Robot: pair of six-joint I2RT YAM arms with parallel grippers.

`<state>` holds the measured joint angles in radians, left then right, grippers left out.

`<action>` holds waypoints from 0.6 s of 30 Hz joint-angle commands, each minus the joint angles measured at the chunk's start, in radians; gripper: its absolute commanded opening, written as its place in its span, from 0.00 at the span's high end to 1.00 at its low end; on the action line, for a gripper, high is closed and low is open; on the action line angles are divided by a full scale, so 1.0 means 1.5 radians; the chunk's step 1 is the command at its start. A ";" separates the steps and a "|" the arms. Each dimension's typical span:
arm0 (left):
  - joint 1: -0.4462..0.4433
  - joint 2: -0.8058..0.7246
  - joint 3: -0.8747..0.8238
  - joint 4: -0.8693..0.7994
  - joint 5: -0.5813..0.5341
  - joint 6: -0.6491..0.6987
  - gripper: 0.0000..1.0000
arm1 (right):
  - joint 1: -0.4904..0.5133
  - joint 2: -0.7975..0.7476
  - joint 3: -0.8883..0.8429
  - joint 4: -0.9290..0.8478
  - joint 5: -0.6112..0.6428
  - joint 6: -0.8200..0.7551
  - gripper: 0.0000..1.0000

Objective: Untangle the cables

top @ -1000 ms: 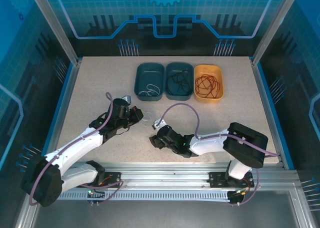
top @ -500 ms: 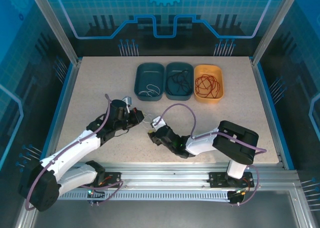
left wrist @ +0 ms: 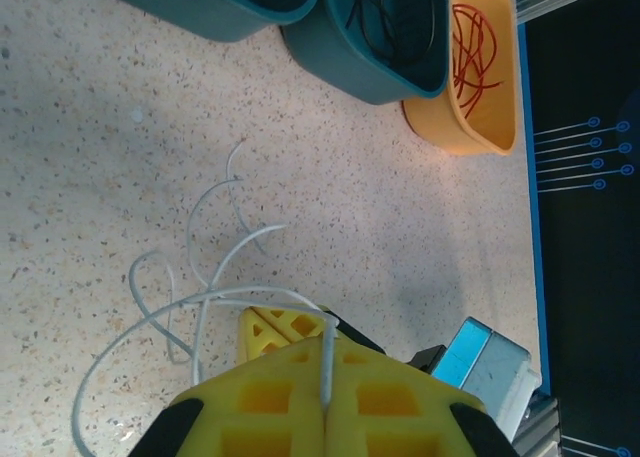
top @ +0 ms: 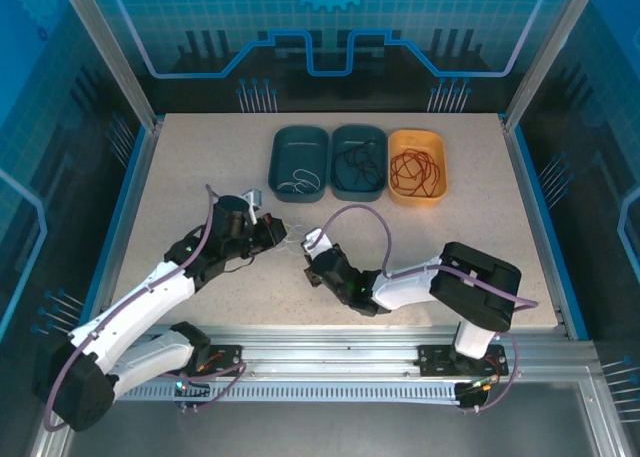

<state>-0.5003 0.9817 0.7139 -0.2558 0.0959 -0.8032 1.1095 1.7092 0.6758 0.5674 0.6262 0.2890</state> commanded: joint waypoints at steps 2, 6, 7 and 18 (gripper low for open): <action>-0.002 -0.032 0.051 -0.039 -0.061 0.047 0.97 | -0.009 -0.039 -0.030 -0.005 0.042 0.024 1.00; 0.001 -0.037 0.077 -0.064 -0.095 0.070 0.97 | -0.017 -0.061 -0.048 -0.028 0.054 0.045 1.00; 0.003 -0.037 0.080 -0.068 -0.100 0.075 0.97 | -0.020 -0.066 -0.052 -0.035 0.059 0.050 1.00; 0.035 -0.057 0.063 -0.077 -0.099 0.076 0.97 | -0.048 -0.134 -0.094 -0.105 0.076 0.102 1.00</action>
<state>-0.4603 0.9222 0.8108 -0.3481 -0.0345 -0.7090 1.0496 1.5478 0.5495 0.4522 0.6998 0.3958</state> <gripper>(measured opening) 0.042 0.040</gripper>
